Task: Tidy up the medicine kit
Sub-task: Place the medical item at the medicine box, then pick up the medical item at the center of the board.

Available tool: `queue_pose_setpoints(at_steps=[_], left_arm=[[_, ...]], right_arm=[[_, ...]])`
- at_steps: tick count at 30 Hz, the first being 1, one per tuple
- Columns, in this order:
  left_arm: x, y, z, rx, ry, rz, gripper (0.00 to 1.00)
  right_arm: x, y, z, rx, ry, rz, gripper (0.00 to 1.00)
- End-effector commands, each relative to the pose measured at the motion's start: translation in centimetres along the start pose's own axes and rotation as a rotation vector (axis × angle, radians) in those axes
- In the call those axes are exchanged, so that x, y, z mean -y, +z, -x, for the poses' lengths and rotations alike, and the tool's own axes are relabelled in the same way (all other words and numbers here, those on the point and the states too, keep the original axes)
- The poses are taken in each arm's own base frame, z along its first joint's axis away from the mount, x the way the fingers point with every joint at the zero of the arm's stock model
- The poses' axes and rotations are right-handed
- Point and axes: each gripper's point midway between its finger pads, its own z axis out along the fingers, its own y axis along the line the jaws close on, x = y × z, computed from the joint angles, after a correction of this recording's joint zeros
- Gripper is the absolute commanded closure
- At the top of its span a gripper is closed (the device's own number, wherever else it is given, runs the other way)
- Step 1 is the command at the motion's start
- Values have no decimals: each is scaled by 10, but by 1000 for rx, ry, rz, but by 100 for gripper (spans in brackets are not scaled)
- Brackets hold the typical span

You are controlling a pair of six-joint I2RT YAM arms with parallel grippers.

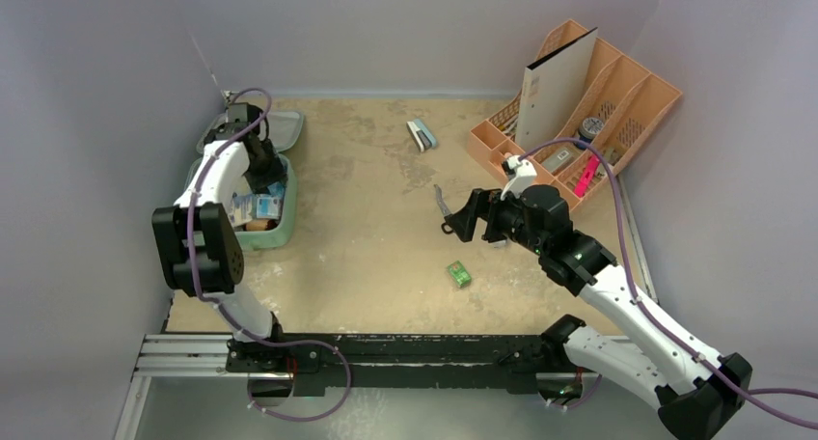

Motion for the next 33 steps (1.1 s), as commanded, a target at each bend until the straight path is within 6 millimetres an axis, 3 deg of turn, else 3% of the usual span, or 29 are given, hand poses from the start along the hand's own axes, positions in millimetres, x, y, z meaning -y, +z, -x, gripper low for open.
queue_pose_setpoints(at_steps=[1, 3, 6, 10, 15, 20, 27, 33], left_arm=[[30, -60, 26, 134, 26, -201, 55], [39, -73, 23, 146, 45, -269, 42], [49, -92, 19, 180, 58, -354, 31], [63, -115, 4, 192, 106, -481, 29], [85, -137, -32, 186, 177, -649, 29], [99, -134, -75, 160, 281, -707, 29], [84, -117, -95, 164, 376, -654, 29], [85, -120, -99, 166, 392, -681, 29]], right_arm=[[12, 2, -16, -49, 22, -49, 1], [17, 6, -27, -90, 26, -68, 1], [25, 12, -47, -178, 30, -95, 5], [36, 23, -70, -284, 34, -138, 16], [52, 37, -75, -301, 62, -232, 35], [85, 46, -65, -244, 91, -441, 54], [134, 43, -47, -165, 95, -685, 58], [164, 42, -49, -187, 155, -760, 51]])
